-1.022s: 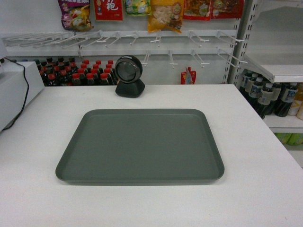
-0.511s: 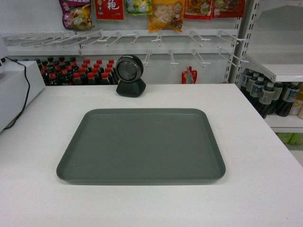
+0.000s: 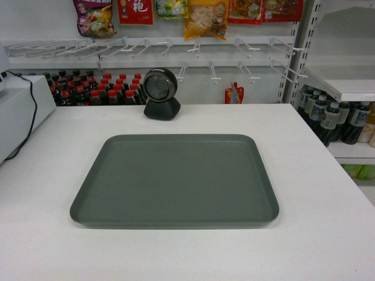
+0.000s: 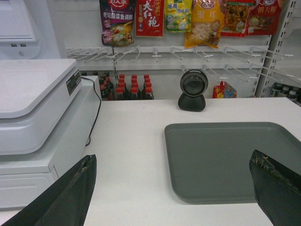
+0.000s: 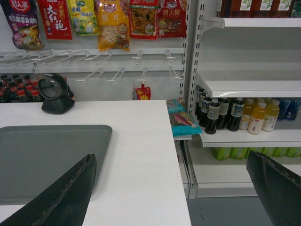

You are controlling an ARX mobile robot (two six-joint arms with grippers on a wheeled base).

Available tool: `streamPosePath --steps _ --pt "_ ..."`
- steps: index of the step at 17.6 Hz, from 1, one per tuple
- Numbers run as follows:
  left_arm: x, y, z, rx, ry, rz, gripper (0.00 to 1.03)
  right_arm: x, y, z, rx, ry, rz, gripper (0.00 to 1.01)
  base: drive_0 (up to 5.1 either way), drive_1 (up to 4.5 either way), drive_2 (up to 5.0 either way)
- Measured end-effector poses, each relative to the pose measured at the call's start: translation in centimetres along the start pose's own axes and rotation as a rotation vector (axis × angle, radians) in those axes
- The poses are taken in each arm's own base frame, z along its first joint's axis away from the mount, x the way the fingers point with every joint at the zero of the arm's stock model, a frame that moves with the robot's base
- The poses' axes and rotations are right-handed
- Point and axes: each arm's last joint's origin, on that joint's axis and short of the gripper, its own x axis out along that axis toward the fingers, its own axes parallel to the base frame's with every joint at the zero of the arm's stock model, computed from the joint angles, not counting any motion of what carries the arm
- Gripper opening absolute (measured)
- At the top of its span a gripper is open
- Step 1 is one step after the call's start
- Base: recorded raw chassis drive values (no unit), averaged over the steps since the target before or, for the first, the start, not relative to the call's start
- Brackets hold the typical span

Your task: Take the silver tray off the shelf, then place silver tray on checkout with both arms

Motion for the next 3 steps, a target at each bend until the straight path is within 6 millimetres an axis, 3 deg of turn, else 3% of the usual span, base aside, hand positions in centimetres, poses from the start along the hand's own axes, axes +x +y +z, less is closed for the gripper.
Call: streamPosePath --steps 3 --pt "0.0 0.0 0.0 0.0 0.0 0.0 0.98 0.0 0.0 0.0 0.0 0.0 0.0 0.98 0.0 0.0 0.0"
